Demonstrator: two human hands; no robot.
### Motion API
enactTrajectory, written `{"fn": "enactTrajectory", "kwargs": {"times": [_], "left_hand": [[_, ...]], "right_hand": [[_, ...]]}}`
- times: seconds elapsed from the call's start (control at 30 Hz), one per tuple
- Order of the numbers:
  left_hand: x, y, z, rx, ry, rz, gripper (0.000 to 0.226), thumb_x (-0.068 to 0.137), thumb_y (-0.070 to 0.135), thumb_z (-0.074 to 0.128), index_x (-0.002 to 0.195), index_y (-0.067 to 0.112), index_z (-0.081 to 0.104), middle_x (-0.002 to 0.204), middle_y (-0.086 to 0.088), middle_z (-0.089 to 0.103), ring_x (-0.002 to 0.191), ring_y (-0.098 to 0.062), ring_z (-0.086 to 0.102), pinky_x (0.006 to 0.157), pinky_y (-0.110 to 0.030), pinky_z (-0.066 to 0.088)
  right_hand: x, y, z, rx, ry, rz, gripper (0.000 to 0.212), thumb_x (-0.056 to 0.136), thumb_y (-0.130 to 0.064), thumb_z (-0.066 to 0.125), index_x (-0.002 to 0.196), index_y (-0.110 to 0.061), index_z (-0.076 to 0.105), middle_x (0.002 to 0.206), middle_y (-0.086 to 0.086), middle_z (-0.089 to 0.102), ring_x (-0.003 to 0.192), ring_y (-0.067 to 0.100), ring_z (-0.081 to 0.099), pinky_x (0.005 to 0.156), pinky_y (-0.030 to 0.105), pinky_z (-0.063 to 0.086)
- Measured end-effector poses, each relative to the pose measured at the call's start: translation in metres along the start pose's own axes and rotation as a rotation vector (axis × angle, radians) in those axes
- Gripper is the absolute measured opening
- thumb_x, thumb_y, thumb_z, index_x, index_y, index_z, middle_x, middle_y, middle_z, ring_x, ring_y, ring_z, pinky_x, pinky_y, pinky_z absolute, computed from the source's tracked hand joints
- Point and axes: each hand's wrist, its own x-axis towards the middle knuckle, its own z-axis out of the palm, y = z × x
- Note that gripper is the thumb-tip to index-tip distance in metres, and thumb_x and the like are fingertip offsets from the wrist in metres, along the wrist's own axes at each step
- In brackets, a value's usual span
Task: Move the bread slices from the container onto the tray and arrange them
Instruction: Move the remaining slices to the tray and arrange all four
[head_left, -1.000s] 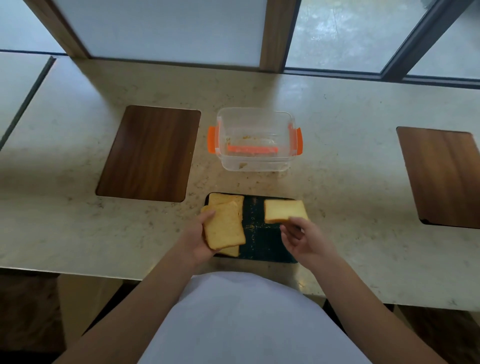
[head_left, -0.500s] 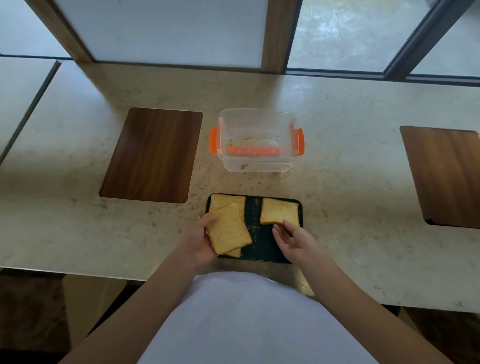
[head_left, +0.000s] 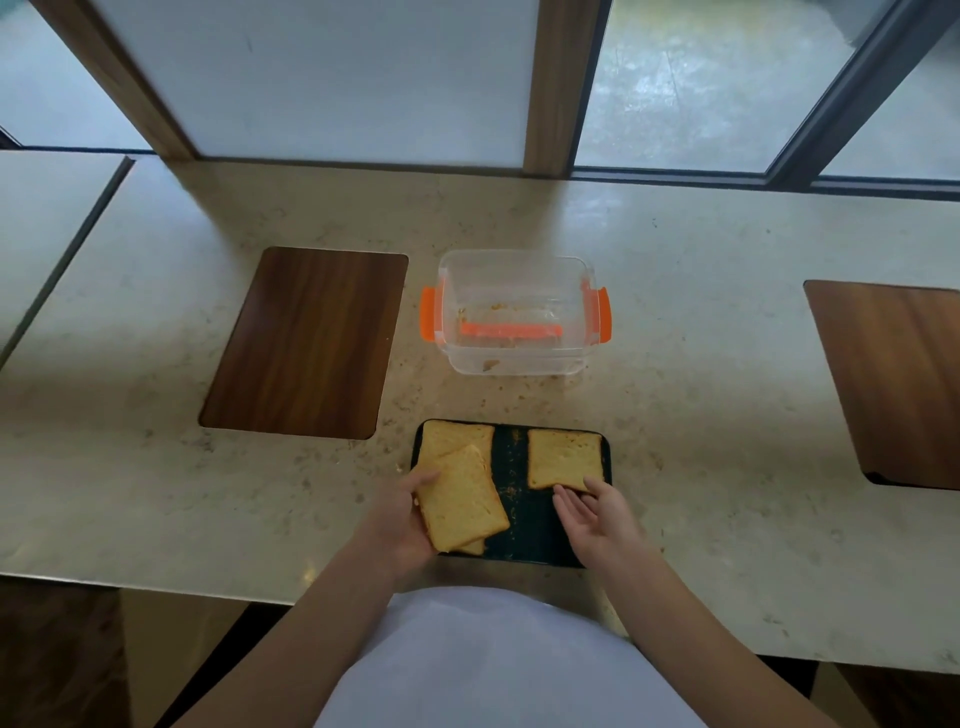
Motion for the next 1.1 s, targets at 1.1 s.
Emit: {"fn": "enactTrajectory", "kwargs": {"times": [1.1], "left_hand": [[0.004,-0.020,0.057,0.306,-0.067,0.105,0.053,0.089,-0.015,0.052,0.136,0.008,0.042,0.133,-0.019,0.051,0.115,-0.034,0.056,0.085,-0.049,0.055]], "right_hand": [[-0.043,-0.006,-0.028,-0.689,-0.237,0.054,0.029,0.096,-0.018,0.059,0.119,-0.002,0.066,0.114,0.017,0.075,0.104,0.029,0.074,0.081,0.037,0.062]]}}
